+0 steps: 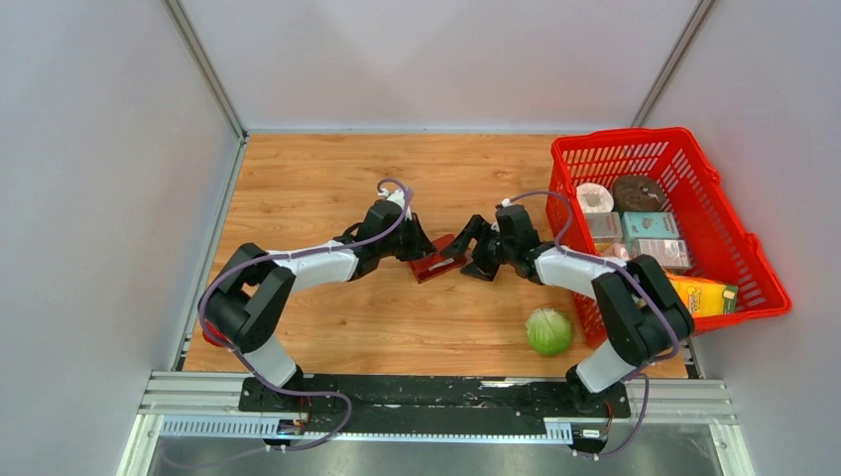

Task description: Fold the paper box

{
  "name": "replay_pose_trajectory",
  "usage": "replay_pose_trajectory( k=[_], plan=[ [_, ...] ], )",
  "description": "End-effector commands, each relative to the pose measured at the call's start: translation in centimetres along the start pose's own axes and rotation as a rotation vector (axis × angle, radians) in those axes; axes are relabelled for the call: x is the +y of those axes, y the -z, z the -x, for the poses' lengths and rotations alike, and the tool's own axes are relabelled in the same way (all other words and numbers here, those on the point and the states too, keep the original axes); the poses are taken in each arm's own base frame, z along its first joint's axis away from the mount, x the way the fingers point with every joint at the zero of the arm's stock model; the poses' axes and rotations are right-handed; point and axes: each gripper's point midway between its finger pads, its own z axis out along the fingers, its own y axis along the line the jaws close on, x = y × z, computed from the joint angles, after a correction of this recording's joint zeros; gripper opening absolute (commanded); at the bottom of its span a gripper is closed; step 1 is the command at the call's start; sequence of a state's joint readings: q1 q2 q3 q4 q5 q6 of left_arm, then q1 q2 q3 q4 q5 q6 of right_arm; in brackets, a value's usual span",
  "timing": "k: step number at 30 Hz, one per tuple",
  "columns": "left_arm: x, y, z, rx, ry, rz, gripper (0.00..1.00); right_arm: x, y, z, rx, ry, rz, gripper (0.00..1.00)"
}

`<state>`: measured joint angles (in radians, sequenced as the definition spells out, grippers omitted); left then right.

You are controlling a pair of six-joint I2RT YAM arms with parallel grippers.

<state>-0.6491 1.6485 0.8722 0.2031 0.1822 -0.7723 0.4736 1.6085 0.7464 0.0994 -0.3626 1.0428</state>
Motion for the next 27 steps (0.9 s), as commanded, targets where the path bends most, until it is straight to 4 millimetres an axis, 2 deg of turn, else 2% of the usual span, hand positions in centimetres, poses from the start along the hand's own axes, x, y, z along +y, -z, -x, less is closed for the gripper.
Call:
replay_pose_trajectory(
  k=[1,2,3,7,9,10,12,13,14,16,21,25,27],
  plan=[
    [0.2,-0.5,-0.4,-0.018,0.017,-0.029,0.13,2.6,3.6,1.6,-0.051,0.195,0.069,0.81],
    [0.9,-0.6,-1.0,-0.008,0.020,-0.014,0.13,1.8,4.0,1.0,-0.011,0.236,0.025,0.81],
    [1.1,-0.6,-1.3,-0.001,0.020,-0.010,0.13,3.2,4.5,1.4,-0.011,0.271,0.047,0.81],
    [2.2,-1.1,-2.6,0.010,0.047,-0.008,0.12,6.4,6.2,2.1,-0.028,0.375,0.128,0.79],
    [2.3,-1.2,-3.0,0.015,0.050,-0.013,0.12,7.6,6.4,2.4,-0.029,0.403,0.166,0.75],
    [2.3,-1.3,-3.0,0.015,0.049,-0.011,0.12,8.3,6.2,2.6,-0.027,0.410,0.184,0.65],
    [2.5,-1.2,-3.0,0.018,0.041,-0.003,0.12,8.4,4.8,2.4,0.038,0.397,0.220,0.48],
    [2.4,-1.1,-2.8,0.019,0.024,0.002,0.12,8.4,4.3,2.4,0.054,0.396,0.231,0.36],
    [2.4,-0.9,-2.7,0.019,0.017,0.004,0.12,7.7,3.0,2.5,0.070,0.395,0.234,0.33],
    [1.8,-0.4,-2.2,0.017,-0.014,-0.002,0.14,7.0,1.9,2.5,0.075,0.420,0.234,0.25],
    [0.1,1.2,-1.0,0.013,-0.069,-0.033,0.18,4.1,-0.7,2.0,0.110,0.414,0.222,0.14],
    [-2.1,2.0,-0.7,0.019,-0.071,-0.117,0.17,2.8,-1.4,1.5,0.123,0.392,0.204,0.11],
    [-2.6,1.8,-1.6,0.043,-0.046,-0.142,0.16,2.2,-1.5,1.5,0.120,0.394,0.182,0.11]
  ],
)
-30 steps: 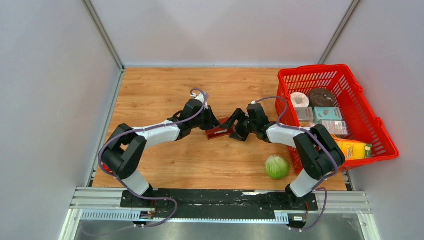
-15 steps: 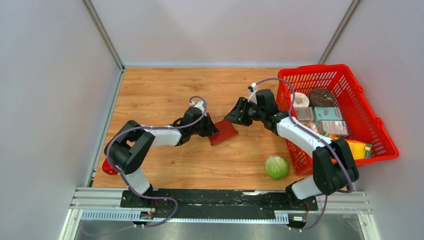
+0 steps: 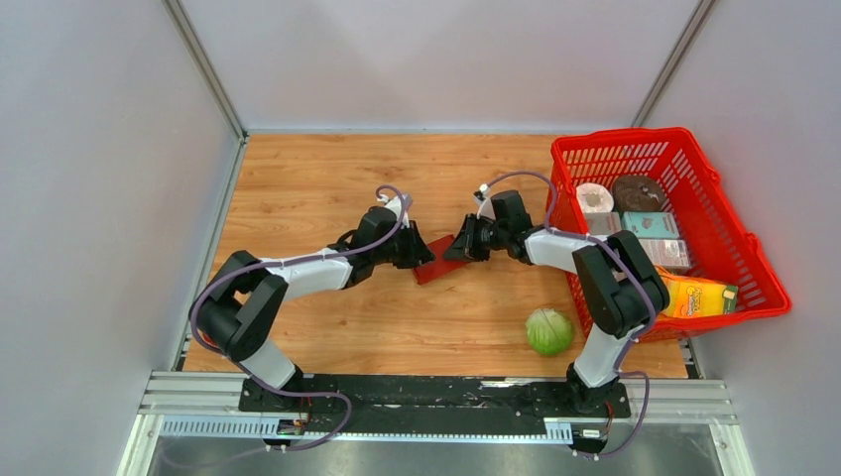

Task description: Fold the paper box

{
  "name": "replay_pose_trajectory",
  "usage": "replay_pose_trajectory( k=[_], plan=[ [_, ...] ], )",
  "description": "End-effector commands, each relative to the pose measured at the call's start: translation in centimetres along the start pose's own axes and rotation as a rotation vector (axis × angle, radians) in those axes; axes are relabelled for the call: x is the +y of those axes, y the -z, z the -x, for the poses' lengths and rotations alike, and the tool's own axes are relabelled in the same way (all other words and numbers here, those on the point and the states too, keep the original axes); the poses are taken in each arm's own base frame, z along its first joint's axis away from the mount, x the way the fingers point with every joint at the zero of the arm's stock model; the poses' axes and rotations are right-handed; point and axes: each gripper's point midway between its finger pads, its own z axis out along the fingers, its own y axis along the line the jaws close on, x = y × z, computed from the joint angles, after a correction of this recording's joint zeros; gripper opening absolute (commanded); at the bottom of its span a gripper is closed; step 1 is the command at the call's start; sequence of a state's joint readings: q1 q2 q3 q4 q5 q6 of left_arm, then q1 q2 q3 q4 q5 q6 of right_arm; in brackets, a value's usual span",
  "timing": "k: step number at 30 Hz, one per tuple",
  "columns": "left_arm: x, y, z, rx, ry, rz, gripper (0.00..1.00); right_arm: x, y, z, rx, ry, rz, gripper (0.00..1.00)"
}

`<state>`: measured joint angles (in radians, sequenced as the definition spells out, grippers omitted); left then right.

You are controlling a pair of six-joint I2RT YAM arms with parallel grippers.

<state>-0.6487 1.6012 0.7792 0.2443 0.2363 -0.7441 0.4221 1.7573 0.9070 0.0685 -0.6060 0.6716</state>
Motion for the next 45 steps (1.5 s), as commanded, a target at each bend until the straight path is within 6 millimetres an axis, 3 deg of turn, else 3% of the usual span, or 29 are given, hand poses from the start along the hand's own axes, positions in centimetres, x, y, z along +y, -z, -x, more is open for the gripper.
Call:
replay_pose_trajectory(
  k=[1,6,10,12,14,15,18,21,26,36,41,45],
  plan=[
    [-3.0,-0.1,0.2,0.006,-0.012,-0.116,0.16,0.4,-0.1,1.1,-0.041,0.067,0.031,0.11],
    [-1.7,-1.3,-1.6,0.030,0.048,-0.104,0.15,-1.3,-0.2,0.3,-0.034,0.042,-0.008,0.11],
    [0.5,-1.7,-3.0,0.043,0.081,-0.032,0.14,-2.5,0.2,0.2,-0.040,0.031,-0.030,0.11],
    [1.6,-1.8,-3.6,0.046,0.103,0.007,0.13,-2.1,0.6,0.5,-0.039,0.028,-0.027,0.12],
    [2.6,-2.0,-4.4,0.052,0.117,0.031,0.13,-1.6,1.1,0.9,-0.040,0.043,-0.022,0.16],
    [2.8,-2.0,-4.6,0.051,0.124,0.032,0.13,-1.0,1.7,1.3,-0.053,0.058,-0.017,0.25],
    [3.0,-2.0,-5.1,0.060,0.126,0.029,0.13,-0.5,2.9,2.4,-0.073,0.071,-0.013,0.40],
    [2.9,-1.8,-5.1,0.060,0.123,0.024,0.13,-1.7,3.6,3.5,-0.085,0.070,-0.055,0.43],
    [2.5,-1.5,-4.5,0.055,0.093,0.027,0.13,-3.9,3.5,4.0,-0.062,0.086,-0.130,0.43],
    [1.8,-1.2,-3.7,0.054,0.053,0.012,0.14,-5.2,2.0,4.5,-0.058,0.086,-0.149,0.41],
    [2.0,-1.1,-3.6,0.050,0.058,0.013,0.15,-5.9,1.4,4.1,-0.042,0.064,-0.148,0.34],
    [1.4,0.2,-2.3,0.021,0.055,0.002,0.20,-6.3,1.3,4.0,-0.045,0.062,-0.157,0.29]
  ],
)
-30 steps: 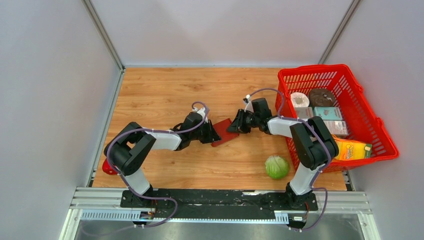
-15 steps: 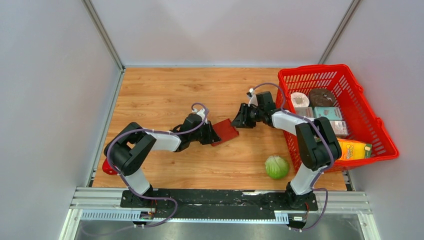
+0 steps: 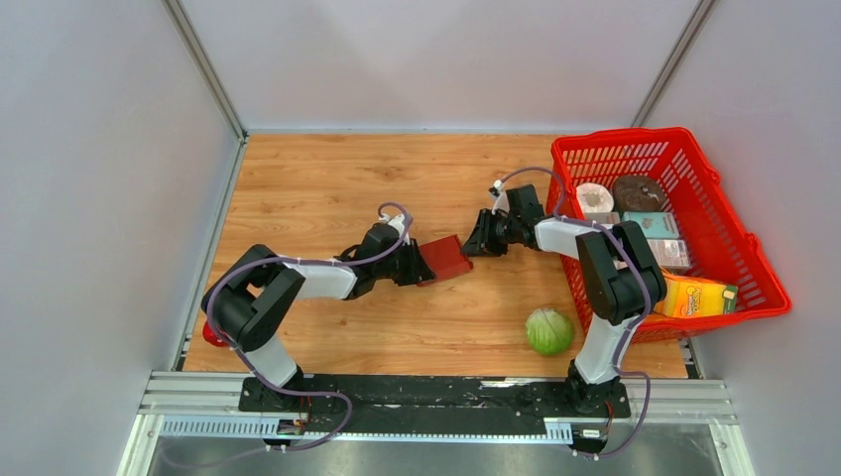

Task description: Fold the paper box

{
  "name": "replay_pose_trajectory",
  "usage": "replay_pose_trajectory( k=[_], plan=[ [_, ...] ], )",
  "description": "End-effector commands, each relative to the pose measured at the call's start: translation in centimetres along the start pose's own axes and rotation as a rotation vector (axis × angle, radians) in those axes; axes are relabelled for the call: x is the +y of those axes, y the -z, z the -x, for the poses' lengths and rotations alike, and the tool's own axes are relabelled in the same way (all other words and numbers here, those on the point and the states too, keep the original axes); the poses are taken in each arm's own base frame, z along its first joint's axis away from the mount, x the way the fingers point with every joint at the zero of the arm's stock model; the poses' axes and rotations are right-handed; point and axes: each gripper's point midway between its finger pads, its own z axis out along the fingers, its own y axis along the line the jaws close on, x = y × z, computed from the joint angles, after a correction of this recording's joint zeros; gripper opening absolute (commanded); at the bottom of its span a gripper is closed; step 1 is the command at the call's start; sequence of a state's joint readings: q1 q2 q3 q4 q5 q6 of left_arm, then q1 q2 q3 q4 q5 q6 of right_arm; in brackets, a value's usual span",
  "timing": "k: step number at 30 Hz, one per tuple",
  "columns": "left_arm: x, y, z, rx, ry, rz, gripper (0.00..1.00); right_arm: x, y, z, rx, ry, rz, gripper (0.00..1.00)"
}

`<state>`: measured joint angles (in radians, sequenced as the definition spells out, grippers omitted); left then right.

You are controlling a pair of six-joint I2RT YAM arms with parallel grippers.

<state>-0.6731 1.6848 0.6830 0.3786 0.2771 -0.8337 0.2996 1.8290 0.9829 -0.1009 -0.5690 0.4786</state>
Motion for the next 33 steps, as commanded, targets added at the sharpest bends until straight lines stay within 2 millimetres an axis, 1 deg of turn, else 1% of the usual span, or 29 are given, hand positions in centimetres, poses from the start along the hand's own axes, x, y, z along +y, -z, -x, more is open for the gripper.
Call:
replay_pose_trajectory(
  k=[1,2,3,4,5,6,7,8,9,11,13,14,15,17,20,23,25,26,27,32,33],
  plan=[
    [-0.5,2.0,2.3,-0.062,-0.036,0.009,0.22,-0.2,-0.3,1.4,-0.045,0.029,-0.008,0.29],
    [-0.4,2.5,2.7,-0.071,-0.045,0.010,0.25,-0.3,-0.3,1.4,-0.047,0.029,-0.009,0.28],
    [-0.9,3.5,3.2,-0.086,-0.048,0.003,0.29,-0.5,-0.4,1.1,-0.043,0.023,-0.011,0.28],
    [-0.9,4.1,3.5,-0.099,-0.051,0.009,0.32,-0.5,-0.4,1.2,-0.046,0.025,-0.011,0.28],
    [-0.5,4.7,4.0,-0.117,-0.047,0.017,0.38,-0.6,-0.4,1.1,-0.047,0.024,-0.014,0.27],
    [-0.6,5.8,4.3,-0.130,-0.049,0.022,0.41,-0.8,-0.4,0.9,-0.044,0.018,-0.019,0.25],
    [-0.4,6.3,4.6,-0.139,-0.044,0.034,0.44,-0.9,-0.4,0.9,-0.049,0.020,-0.025,0.25],
    [0.1,6.8,5.1,-0.152,-0.031,0.048,0.50,-1.0,-0.4,0.8,-0.047,0.017,-0.028,0.24],
    [0.4,7.3,5.1,-0.146,-0.017,0.063,0.54,-1.1,-0.4,0.8,-0.047,0.015,-0.029,0.22],
    [0.8,7.7,5.4,-0.135,0.031,0.065,0.63,-1.4,-0.6,0.6,-0.043,0.006,-0.041,0.20],
    [1.0,7.6,5.7,-0.132,0.086,0.052,0.63,-1.8,-0.7,0.4,-0.042,-0.004,-0.051,0.19],
    [0.7,7.4,6.2,-0.152,0.095,0.032,0.64,-2.0,-0.7,0.2,-0.040,-0.008,-0.052,0.19],
    [1.0,7.1,6.1,-0.150,0.113,0.031,0.65,-1.9,-0.8,0.2,-0.041,-0.012,-0.049,0.19],
    [0.7,6.5,6.6,-0.162,0.152,0.008,0.66,-2.0,-0.7,0.0,-0.038,-0.018,-0.051,0.18],
    [1.4,4.8,6.5,-0.140,0.224,0.014,0.67,-2.2,-0.6,0.1,-0.046,-0.020,-0.057,0.18],
    [1.8,3.6,6.5,-0.144,0.292,0.001,0.68,-2.7,-0.3,-0.1,-0.046,-0.033,-0.075,0.18],
    [2.2,3.3,6.3,-0.149,0.334,0.007,0.68,-2.9,-0.1,0.1,-0.055,-0.041,-0.082,0.18],
    [2.1,3.2,6.5,-0.160,0.342,-0.002,0.68,-3.0,-0.1,0.0,-0.055,-0.041,-0.083,0.18],
    [2.5,2.9,6.2,-0.154,0.354,0.002,0.68,-3.0,-0.1,0.0,-0.054,-0.044,-0.086,0.18],
    [1.4,2.0,6.2,-0.142,0.389,-0.046,0.69,-3.4,-0.1,0.0,-0.057,-0.054,-0.098,0.17],
    [1.6,1.6,5.9,-0.134,0.400,-0.041,0.69,-3.6,-0.1,0.0,-0.060,-0.059,-0.106,0.16]
  ],
)
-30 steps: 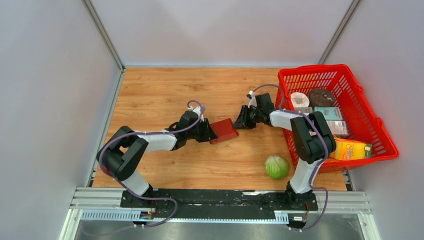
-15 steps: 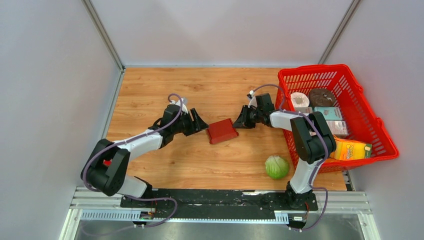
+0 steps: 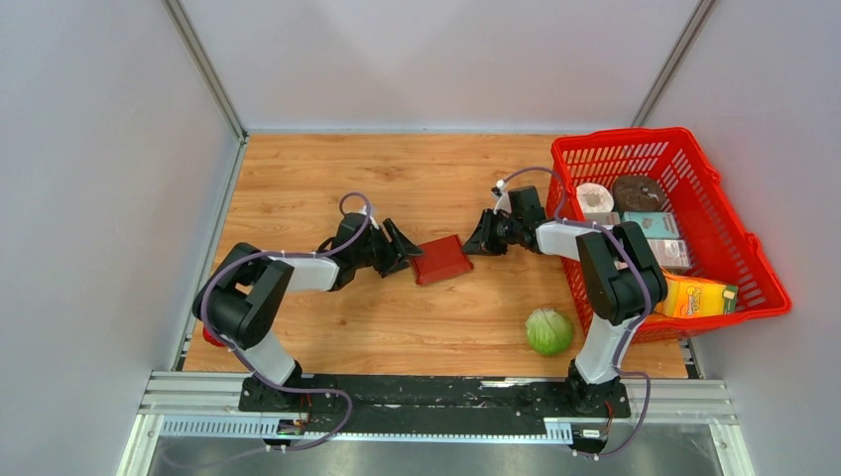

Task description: Fold the paper box

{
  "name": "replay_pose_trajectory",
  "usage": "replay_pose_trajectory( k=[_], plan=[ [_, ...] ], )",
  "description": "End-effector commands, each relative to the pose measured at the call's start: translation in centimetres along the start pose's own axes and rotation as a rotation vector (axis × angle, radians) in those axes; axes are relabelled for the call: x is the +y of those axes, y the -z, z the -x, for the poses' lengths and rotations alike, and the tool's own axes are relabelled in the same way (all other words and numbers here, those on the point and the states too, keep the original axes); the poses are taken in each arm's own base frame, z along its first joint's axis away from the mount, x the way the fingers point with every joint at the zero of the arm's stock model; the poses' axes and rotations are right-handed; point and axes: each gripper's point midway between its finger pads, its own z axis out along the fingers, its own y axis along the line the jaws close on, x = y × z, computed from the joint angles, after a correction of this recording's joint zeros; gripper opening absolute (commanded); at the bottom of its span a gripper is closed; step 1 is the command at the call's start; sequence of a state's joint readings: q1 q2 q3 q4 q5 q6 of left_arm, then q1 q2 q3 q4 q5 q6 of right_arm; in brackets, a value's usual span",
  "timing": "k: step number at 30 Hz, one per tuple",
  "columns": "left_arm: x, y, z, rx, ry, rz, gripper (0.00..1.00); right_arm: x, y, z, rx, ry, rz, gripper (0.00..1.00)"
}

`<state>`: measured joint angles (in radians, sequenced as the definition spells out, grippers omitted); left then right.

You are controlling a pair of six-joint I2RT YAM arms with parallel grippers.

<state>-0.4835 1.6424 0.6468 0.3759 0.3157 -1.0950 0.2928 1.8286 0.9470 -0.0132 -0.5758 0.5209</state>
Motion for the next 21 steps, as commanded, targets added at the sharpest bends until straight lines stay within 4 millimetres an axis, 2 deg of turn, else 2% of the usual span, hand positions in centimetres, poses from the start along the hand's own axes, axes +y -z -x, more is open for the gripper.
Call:
replay_pose_trajectory(
  k=[1,11,14,16,18,21],
  plan=[
    [-2.4,-0.9,-0.2,0.002,0.057,-0.090,0.69,-4.0,0.3,-0.3,-0.026,-0.044,-0.149,0.15],
    [-1.8,-1.0,-1.0,-0.028,0.086,-0.039,0.68,-5.3,0.5,-0.4,-0.030,-0.071,-0.205,0.14],
    [-1.8,-0.3,-1.2,-0.037,0.082,-0.034,0.67,-5.7,0.8,-0.4,-0.033,-0.085,-0.221,0.14],
    [-0.5,0.3,-1.0,-0.064,0.066,0.028,0.67,-5.7,0.9,-0.3,-0.036,-0.086,-0.222,0.14],
    [-0.5,1.0,-0.5,-0.096,0.044,0.051,0.69,-5.7,1.0,-0.2,-0.039,-0.089,-0.223,0.14],
    [-1.1,0.6,-0.9,-0.066,0.064,0.022,0.70,-5.7,0.8,-0.3,-0.034,-0.096,-0.222,0.14]
  ],
)
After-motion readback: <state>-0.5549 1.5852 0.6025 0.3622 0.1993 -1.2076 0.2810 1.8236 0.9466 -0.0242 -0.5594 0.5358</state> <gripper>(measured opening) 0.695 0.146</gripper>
